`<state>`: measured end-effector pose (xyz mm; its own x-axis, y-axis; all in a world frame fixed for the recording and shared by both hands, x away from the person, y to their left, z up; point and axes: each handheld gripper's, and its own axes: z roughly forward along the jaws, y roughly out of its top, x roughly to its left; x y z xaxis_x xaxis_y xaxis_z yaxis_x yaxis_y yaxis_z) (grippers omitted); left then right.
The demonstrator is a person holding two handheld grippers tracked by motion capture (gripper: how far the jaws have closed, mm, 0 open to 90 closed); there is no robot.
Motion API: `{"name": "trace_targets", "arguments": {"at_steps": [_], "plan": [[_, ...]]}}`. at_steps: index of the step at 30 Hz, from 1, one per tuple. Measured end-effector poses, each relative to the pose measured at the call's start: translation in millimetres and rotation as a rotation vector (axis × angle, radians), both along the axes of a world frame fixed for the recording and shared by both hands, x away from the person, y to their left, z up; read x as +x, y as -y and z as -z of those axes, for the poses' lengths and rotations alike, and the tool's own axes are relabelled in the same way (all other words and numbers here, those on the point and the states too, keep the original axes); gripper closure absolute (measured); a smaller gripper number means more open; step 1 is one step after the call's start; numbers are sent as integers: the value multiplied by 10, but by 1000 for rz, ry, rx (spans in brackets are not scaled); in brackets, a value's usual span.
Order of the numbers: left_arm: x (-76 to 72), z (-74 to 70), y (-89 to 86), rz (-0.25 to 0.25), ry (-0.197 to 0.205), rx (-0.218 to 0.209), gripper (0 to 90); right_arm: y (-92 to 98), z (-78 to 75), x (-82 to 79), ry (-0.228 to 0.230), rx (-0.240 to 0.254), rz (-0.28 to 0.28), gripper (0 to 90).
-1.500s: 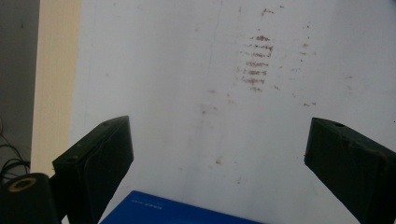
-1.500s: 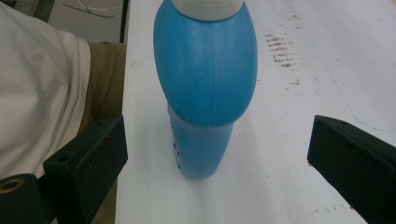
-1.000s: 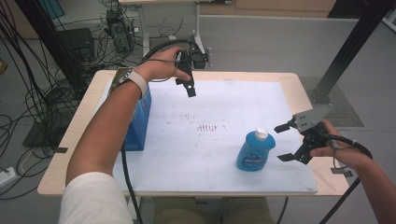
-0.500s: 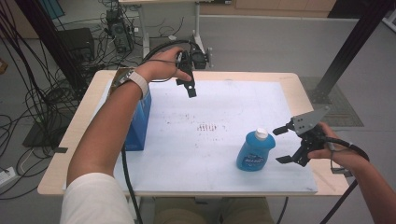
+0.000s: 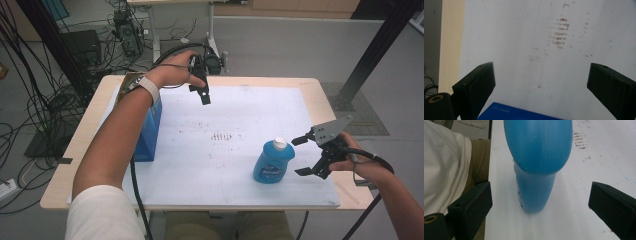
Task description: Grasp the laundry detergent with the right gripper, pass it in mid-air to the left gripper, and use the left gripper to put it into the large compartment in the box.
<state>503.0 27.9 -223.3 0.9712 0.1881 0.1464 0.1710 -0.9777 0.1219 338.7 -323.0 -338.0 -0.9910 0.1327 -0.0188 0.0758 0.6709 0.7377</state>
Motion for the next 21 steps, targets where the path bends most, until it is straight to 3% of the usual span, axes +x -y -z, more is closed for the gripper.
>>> {"name": "trace_targets", "arguments": {"at_steps": [21], "plan": [[-23, -9, -8, -4, 1, 9, 85, -15, 75, 0, 23, 105, -4, 41]]}}
